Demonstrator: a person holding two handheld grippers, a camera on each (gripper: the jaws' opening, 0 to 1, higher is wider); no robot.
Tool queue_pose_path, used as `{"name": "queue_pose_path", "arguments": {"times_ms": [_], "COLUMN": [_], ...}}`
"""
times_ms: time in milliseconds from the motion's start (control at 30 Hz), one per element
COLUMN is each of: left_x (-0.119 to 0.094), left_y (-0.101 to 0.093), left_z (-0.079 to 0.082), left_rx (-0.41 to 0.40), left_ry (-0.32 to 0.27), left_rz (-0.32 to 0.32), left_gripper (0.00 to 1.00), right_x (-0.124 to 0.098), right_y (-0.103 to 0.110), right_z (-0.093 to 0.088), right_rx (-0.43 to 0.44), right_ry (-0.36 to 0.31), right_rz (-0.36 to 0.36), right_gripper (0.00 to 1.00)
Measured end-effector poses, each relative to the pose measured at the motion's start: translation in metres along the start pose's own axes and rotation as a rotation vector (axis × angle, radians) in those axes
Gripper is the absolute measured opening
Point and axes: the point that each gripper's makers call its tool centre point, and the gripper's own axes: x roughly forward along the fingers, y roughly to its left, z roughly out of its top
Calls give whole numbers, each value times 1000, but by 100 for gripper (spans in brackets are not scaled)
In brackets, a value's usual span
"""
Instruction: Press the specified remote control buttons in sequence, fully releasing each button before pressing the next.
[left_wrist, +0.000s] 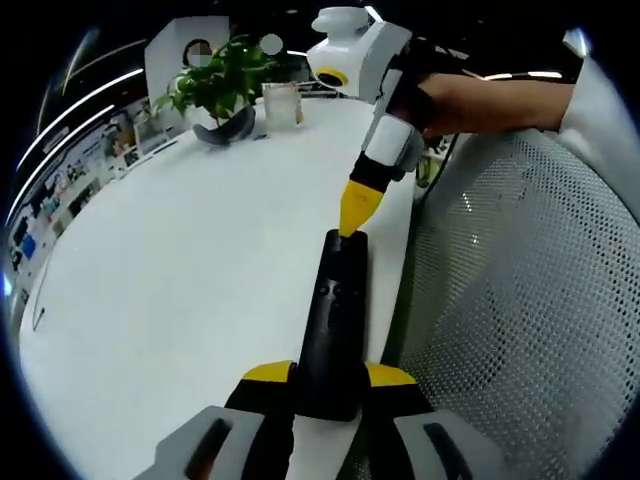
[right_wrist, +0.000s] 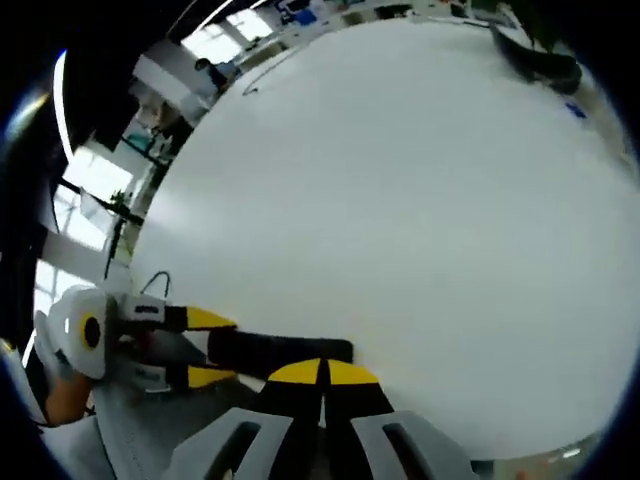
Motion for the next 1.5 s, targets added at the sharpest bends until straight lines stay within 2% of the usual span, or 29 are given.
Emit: {"name": "queue_pose_path", "arguments": {"times_ms": [100,200,400,533,933,1067,1367,1500], "left_x": [0,0,0,1,1,1,2,2], "left_y": [0,0,0,-1,-1,-1,1,0], "left_z": [0,0,0,1,2,2,3,4], "left_rx": [0,-7,14,19,22,18,19,26], "left_ry": [-2,-7,-9,-12,-17,-14,-22,-28], "left_rz": [-6,-10,-10,-11,-14,-11,-9,-13], "left_gripper": [24,24,24,24,24,24,24,24], "right_x": [0,0,0,1,5,5,5,5], "right_y": [2,3,3,12,11,10,11,10], "right_z": [0,0,0,0,1,1,1,1], "right_rx": [-14,-78,-65,-64,-65,-40,-107,-95], "right_ry": [-4,13,18,17,22,17,0,3], "right_rz": [-9,-25,-26,20,19,28,7,15], "right_gripper": [0,0,0,0,0,0,0,0]}}
